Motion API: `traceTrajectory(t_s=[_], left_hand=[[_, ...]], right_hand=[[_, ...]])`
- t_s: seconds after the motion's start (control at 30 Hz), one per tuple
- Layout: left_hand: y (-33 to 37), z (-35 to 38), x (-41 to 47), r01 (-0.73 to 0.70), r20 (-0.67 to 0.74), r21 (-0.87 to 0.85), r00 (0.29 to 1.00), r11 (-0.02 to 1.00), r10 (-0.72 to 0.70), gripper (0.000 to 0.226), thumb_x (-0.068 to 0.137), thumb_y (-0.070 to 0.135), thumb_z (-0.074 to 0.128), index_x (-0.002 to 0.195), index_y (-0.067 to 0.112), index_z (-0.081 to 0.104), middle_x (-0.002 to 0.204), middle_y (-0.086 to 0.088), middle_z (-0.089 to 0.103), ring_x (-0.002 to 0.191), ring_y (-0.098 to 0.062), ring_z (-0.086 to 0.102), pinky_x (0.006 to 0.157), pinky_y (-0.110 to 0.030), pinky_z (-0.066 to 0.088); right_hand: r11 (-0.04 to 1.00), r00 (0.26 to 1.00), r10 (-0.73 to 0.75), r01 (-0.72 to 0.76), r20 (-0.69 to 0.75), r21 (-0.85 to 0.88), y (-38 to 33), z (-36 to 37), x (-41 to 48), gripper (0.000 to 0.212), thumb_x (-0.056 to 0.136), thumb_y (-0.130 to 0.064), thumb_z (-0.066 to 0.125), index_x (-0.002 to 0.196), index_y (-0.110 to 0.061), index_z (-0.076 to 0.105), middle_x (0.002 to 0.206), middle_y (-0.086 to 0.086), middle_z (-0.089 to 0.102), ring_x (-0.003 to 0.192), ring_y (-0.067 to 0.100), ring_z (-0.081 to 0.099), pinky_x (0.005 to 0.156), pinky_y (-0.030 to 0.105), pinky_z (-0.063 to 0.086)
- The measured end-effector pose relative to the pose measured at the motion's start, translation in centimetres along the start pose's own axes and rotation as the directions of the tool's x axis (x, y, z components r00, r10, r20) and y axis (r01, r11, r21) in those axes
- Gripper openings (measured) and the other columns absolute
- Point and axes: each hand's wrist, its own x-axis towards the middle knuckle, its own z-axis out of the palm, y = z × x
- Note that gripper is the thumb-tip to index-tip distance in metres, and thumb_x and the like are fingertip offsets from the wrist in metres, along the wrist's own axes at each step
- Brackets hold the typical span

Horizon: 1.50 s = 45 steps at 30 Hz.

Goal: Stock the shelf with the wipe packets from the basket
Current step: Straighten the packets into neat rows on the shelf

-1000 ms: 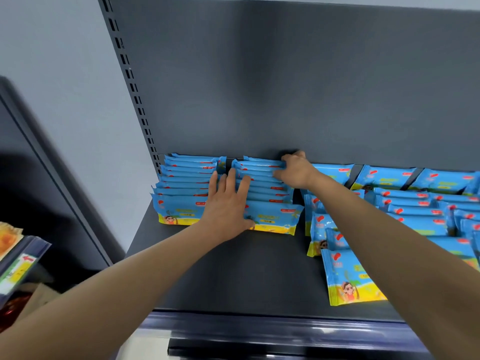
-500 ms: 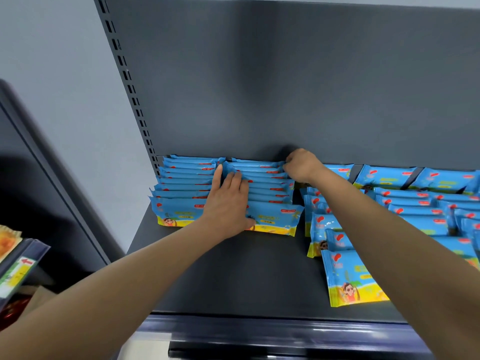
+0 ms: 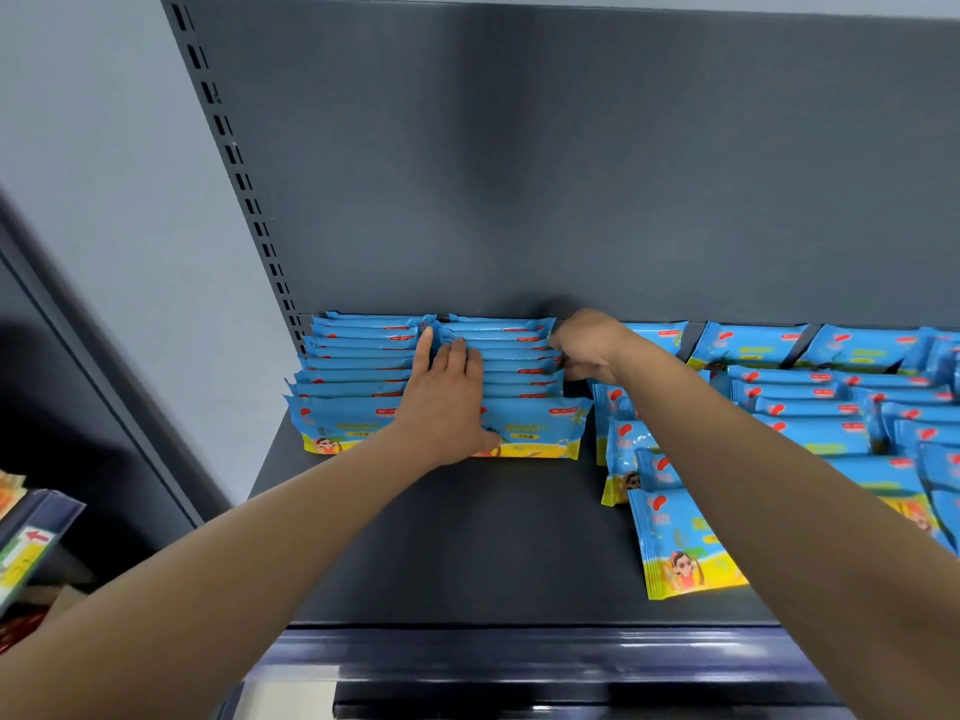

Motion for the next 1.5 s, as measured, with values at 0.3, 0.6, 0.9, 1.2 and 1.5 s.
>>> traceTrajectory(t_s=[0.3,0.6,0.9,1.2,1.5], left_hand=[[-0.5,0.1,-0.8,-0.018,0.020,-0.064,1.000,0.998,0.019,0.111,0.070,0.074,0.053,0.147,0.015,0.001,0.155,-0.012,0.006,0.144,-0.028,0.005,0.108,-0.046,-0.021],[-0.7,0.0,-0.9,-0.067,-0.057,-0.053,0.996,0.996,0.064,0.083,0.082,0.064,0.045,0.145,0.017,0.018,0.152,-0.008,0.020,0.142,-0.026,0.014,0.113,-0.048,-0.015],[-1.8,0.6,-0.9,-0.004,-0.001,-0.032,1.000,0.999,0.004,0.095,0.076,0.074,0.043,0.147,0.023,0.007,0.155,-0.013,0.009,0.144,-0.028,0.005,0.110,-0.050,-0.018],[-1.8,0.6,-1.0,-0.035,-0.056,-0.016,0.998,0.999,0.034,0.093,0.077,0.070,0.044,0.146,0.015,0.017,0.154,-0.008,0.018,0.143,-0.026,0.011,0.108,-0.045,-0.021],[-2.3,1.0,-0.3,-0.109,-0.022,-0.067,0.994,0.992,0.108,0.094,0.076,0.071,0.047,0.144,0.014,0.017,0.156,-0.007,0.011,0.144,-0.023,0.010,0.114,-0.043,-0.010]], right_hand=[[0.989,0.998,0.013,-0.004,-0.055,0.149,0.1,-1.6,0.1,0.027,0.094,-0.003,0.040,0.117,-0.004,0.053,0.126,0.014,0.054,0.114,0.025,0.053,0.087,0.030,0.048],[0.995,0.999,-0.034,0.032,0.021,0.097,0.4,0.8,0.6,0.032,0.093,0.000,0.039,0.121,0.005,0.053,0.108,0.022,0.061,0.091,0.026,0.057,0.081,0.038,0.049],[0.997,0.992,-0.079,0.081,-0.095,0.013,0.7,1.8,2.3,0.035,0.091,-0.032,0.058,0.112,-0.003,0.060,0.110,0.012,0.064,0.100,0.023,0.060,0.084,0.033,0.049],[0.923,0.958,-0.215,0.136,-0.192,-0.360,0.0,1.6,2.9,0.016,0.092,-0.022,0.055,0.085,-0.007,0.055,0.088,0.013,0.057,0.084,0.027,0.055,0.084,0.040,0.053],[0.996,0.993,0.041,-0.050,-0.112,-0.077,0.0,0.8,1.9,0.029,0.094,-0.027,0.051,0.106,0.000,0.055,0.100,0.019,0.058,0.093,0.035,0.063,0.081,0.047,0.055]])
